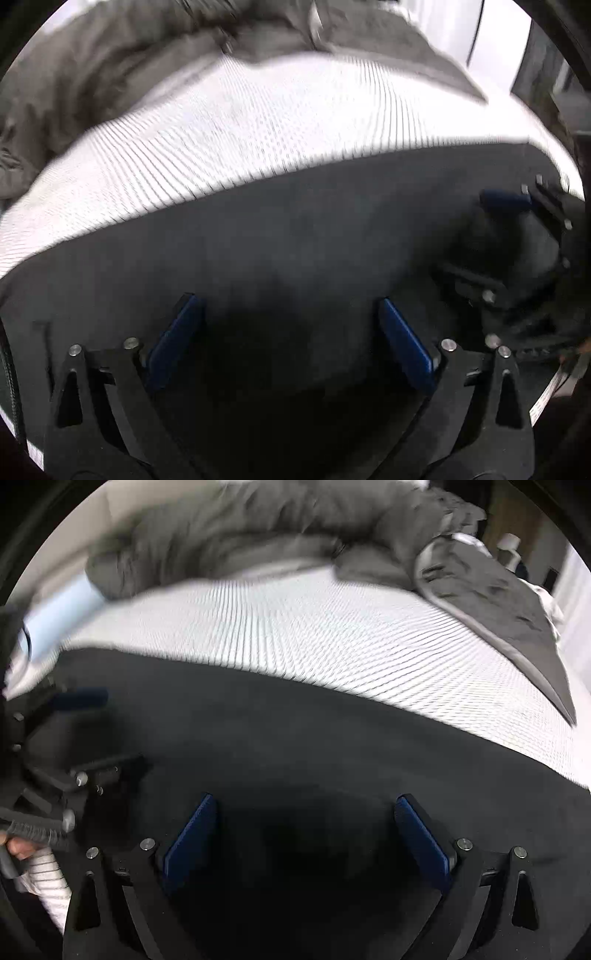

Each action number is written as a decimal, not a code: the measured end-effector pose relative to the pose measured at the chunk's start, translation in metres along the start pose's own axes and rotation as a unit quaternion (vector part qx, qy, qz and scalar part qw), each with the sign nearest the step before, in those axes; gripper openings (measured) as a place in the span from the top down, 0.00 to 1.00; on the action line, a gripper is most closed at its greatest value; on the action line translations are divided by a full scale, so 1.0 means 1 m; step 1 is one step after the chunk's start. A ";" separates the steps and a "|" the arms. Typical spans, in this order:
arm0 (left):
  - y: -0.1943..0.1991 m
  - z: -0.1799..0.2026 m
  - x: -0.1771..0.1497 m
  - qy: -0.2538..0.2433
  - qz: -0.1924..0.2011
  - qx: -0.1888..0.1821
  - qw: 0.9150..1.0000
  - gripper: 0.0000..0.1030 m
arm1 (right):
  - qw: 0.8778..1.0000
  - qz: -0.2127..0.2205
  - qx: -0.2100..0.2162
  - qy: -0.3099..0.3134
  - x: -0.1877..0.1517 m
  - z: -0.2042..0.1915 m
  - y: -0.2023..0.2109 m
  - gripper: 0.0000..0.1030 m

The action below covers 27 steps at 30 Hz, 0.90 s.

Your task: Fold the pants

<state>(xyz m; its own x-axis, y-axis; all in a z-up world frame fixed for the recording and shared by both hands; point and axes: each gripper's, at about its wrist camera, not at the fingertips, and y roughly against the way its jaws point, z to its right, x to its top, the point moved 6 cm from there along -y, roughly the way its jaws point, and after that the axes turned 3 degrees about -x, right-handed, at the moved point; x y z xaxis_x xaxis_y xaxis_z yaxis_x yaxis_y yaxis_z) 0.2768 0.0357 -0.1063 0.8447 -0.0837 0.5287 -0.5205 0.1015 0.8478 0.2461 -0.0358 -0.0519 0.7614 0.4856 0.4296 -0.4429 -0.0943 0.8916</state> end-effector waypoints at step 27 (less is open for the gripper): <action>-0.015 -0.023 0.041 0.037 0.001 0.041 0.998 0.05 | 0.997 -0.005 -0.002 -0.077 0.015 0.040 -0.025 0.02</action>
<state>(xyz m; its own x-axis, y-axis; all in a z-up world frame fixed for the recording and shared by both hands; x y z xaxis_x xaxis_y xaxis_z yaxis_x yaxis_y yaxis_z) 0.3224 0.0539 -0.0982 0.8491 -0.0101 0.5282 -0.5279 0.0190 0.8491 0.2873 -0.0611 -0.0624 0.8287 0.3480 0.4384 -0.4374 -0.0861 0.8951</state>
